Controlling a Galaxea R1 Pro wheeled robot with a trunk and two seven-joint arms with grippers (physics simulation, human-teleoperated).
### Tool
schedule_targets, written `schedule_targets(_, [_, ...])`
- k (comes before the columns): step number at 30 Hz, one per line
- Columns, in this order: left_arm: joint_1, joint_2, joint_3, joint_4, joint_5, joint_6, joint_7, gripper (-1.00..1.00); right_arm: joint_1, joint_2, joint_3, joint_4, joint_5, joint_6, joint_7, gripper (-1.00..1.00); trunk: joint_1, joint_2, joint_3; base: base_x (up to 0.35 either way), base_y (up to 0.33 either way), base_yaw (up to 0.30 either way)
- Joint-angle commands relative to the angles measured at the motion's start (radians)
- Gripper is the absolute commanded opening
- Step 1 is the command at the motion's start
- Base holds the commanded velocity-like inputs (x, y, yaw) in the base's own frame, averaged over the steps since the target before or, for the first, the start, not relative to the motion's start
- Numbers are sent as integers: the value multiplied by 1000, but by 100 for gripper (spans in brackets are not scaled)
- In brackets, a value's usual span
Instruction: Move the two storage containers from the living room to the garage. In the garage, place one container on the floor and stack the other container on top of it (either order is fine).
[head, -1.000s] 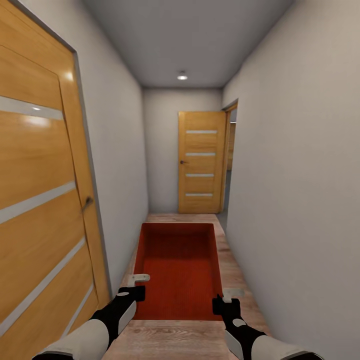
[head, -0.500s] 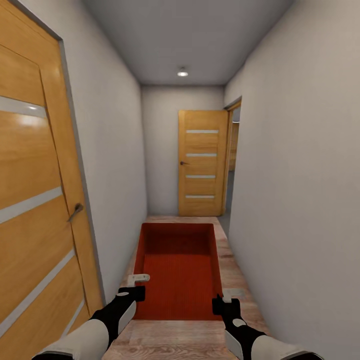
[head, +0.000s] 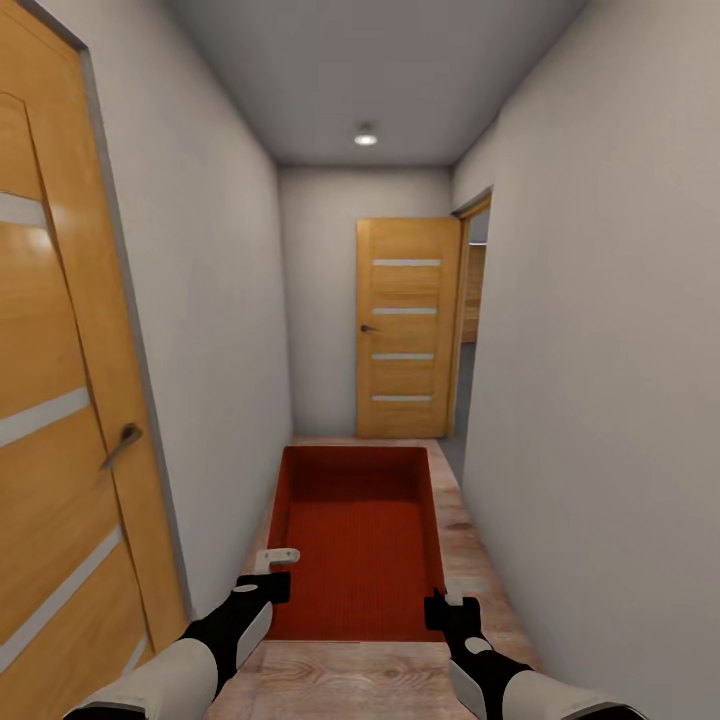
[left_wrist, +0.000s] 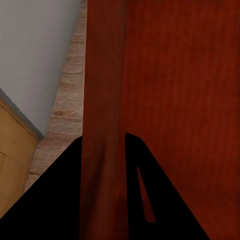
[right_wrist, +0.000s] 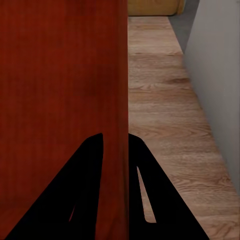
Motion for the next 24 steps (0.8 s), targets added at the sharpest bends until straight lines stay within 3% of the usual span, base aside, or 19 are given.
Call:
schedule_targets(1, [-1,3,81,0,3,7,12,-100,-1,-7,-40,-2,-20,-17,-6,-100,1,-1,-2,324,0,0])
schedule_targets(24, [-1,5,82,-1,3,7,12,-100,-1,-7,-40,-2,-20,-17,-5,-100,1,-1,-2,324,0,0])
